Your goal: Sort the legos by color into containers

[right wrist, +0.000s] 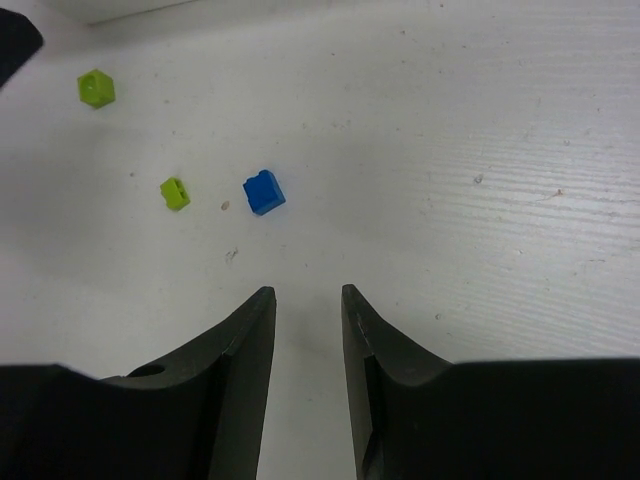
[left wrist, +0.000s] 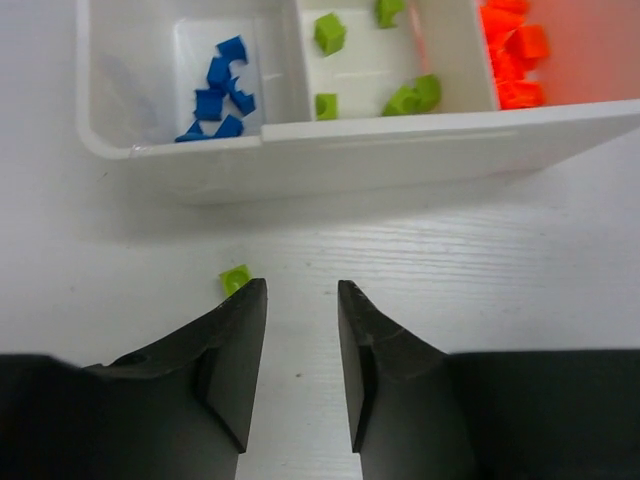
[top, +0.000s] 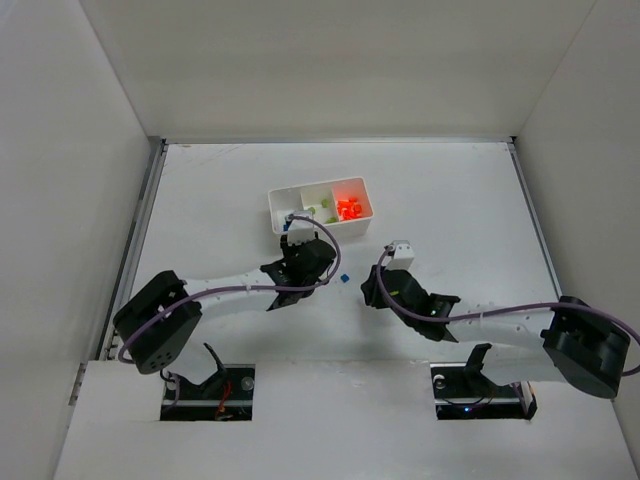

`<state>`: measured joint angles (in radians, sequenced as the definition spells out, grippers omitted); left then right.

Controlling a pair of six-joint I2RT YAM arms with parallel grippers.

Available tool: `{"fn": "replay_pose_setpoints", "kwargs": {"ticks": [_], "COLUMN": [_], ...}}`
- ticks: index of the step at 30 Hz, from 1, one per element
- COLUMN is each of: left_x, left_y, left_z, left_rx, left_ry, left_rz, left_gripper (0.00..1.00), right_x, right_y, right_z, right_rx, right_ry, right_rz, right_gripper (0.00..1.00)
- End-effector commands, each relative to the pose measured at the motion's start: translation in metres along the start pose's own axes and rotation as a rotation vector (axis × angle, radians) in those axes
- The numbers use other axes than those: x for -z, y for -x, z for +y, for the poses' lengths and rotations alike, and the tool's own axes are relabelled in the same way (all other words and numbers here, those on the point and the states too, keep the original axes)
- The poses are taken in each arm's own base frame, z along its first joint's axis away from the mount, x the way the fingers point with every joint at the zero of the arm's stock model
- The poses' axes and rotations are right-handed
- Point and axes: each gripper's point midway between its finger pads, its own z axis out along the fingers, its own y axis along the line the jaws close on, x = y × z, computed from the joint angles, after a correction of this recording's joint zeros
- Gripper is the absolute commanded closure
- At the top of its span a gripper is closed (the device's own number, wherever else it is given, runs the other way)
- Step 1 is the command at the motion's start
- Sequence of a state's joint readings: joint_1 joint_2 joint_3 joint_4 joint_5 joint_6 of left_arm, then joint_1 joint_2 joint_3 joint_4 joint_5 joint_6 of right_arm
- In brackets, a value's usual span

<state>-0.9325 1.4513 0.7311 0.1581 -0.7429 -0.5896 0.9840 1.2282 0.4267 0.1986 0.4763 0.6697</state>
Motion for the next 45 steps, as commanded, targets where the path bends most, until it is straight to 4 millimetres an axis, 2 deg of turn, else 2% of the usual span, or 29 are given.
{"fn": "replay_pose_setpoints", "kwargs": {"ticks": [1,9,18,20,22,25,29,32,35,37,39,42,45], "left_x": [-0.008,-0.025,-0.048,-0.052,-0.052,-0.04,-0.013,0.003,0.006,-0.005,-0.023,-0.051,-0.068], "left_y": [-0.019,-0.043,-0.054,-0.054,-0.056,-0.055,-0.033,0.006,0.047,0.069,0.082,0.089,0.094], "left_z": [0.022,0.033,0.036,0.035,0.029,0.022,0.005,-0.016,-0.032,-0.036,-0.04,-0.048,-0.049], "left_rx": [-0.013,0.017,0.04,0.046,0.044,0.049,0.083,0.123,0.146,0.169,0.18,0.193,0.207], "left_ry": [0.091,0.148,0.178,0.172,0.143,0.1,0.025,-0.042,-0.085,-0.093,-0.101,-0.118,-0.119], "left_rz": [0.042,0.083,0.081,0.08,0.093,0.099,0.057,-0.011,-0.082,-0.125,-0.145,-0.118,-0.108], "left_gripper": [0.65,0.62,0.67,0.72,0.82,0.89,0.92,0.92,0.91,0.9,0.9,0.87,0.75], "right_x": [0.003,-0.003,-0.006,-0.006,-0.007,-0.007,-0.007,-0.007,-0.008,-0.008,-0.007,-0.005,-0.008], "right_y": [0.016,0.014,0.012,0.014,0.011,0.013,0.013,0.013,0.013,0.013,0.013,0.014,0.011], "right_z": [0.009,0.007,0.007,0.008,0.008,0.008,0.009,0.009,0.008,0.007,0.007,0.01,0.011], "right_rx": [-0.044,-0.05,-0.033,-0.036,-0.037,-0.033,-0.033,-0.037,-0.032,-0.036,-0.038,-0.046,-0.035], "right_ry": [0.041,0.029,0.017,0.02,0.022,0.017,0.025,0.024,0.015,0.011,0.007,0.015,0.009], "right_rz": [-0.058,-0.045,-0.034,-0.042,-0.033,-0.037,-0.034,-0.035,-0.037,-0.039,-0.042,-0.052,-0.038], "right_gripper": [0.61,0.61,0.61,0.61,0.61,0.61,0.61,0.61,0.61,0.61,0.61,0.61,0.59]}}
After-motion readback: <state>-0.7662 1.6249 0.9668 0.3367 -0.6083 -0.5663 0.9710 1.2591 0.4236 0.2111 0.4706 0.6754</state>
